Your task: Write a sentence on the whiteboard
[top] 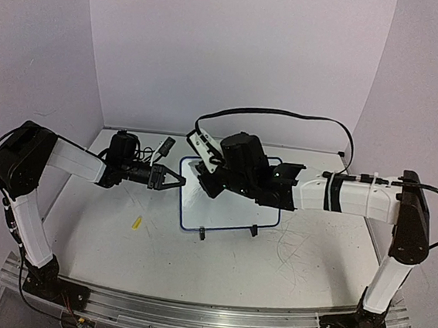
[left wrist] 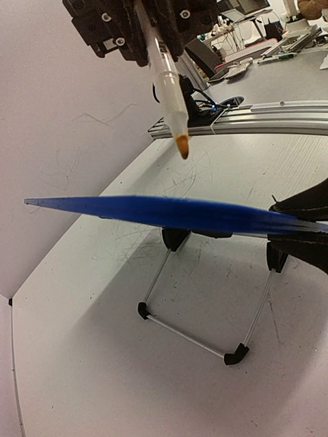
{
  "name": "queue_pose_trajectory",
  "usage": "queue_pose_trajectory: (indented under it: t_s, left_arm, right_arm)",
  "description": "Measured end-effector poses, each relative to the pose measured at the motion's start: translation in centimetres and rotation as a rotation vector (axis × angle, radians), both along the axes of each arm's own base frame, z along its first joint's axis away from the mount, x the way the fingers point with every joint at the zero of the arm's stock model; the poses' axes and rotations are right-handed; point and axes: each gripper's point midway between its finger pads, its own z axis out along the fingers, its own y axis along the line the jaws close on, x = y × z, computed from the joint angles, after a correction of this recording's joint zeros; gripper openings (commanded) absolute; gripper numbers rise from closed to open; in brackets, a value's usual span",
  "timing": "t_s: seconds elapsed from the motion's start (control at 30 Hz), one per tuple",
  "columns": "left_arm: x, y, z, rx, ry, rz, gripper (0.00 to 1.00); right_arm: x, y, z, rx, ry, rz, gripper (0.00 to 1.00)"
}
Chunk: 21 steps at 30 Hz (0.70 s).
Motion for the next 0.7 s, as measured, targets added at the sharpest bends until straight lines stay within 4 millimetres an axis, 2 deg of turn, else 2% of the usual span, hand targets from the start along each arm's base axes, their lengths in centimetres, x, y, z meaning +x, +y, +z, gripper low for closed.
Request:
queue_pose_trajectory:
  t_s: [0.27, 0.7]
  left_arm:
    - [0.00, 0.00, -0.01, 0.000, 0.000, 0.000, 0.00]
    - [0.00, 0.00, -0.01, 0.000, 0.000, 0.000, 0.00]
  right_arm:
    - [0.33, 0.02, -0.95, -0.019, 0.003, -0.015, 0.00]
    - [0.79, 0.11, -0.53, -0.014, -0.011, -0.035, 0.00]
